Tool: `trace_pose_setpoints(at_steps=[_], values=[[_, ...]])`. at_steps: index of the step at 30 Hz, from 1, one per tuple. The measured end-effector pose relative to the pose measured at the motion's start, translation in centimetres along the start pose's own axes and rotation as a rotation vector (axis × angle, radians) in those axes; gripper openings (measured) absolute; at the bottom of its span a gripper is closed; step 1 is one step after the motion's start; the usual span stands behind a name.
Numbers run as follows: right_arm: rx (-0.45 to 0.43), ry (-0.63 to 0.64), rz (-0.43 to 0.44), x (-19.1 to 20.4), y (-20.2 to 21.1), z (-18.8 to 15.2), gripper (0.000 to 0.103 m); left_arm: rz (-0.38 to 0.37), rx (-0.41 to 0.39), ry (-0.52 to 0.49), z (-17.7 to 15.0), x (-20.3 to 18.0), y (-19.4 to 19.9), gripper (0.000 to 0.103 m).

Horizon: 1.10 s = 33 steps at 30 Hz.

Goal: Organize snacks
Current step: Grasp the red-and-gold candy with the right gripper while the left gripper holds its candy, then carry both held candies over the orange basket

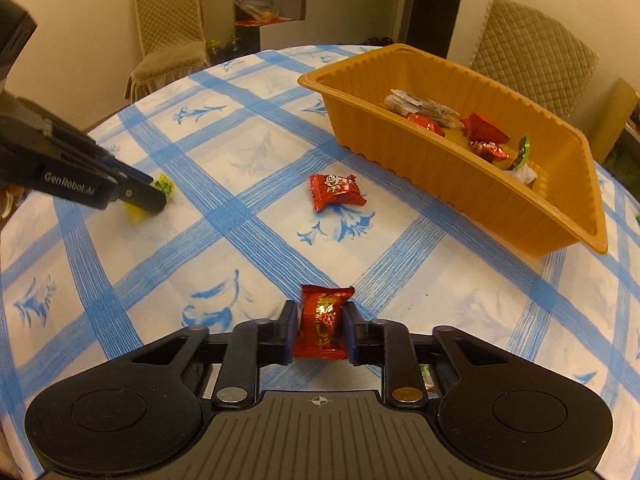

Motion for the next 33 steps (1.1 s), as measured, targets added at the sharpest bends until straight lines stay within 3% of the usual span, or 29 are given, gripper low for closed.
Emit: trace_pose_setpoints(at_steps=[13,33], values=[[0.003,-0.183,-0.003,-0.4,1.1,0.2,0.021,0.007,0.001,-0.01,0.4,0.3,0.3,0.018],[-0.08,-0.38,-0.037,-3.5,5.5,2.0,0.021,-0.036,-0.064,-0.071,3.7,-1.9,3.0,0.018]])
Point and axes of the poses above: each gripper's, at about its wrist camera, not at the fingertips, and y roughly against the way its jaws point, x to its left, z to its top, the point moved 5 cm from there along -y, roughly the way its jaws point, and after that the axes turned 4 degrees about -z, right-handed, at the moved point
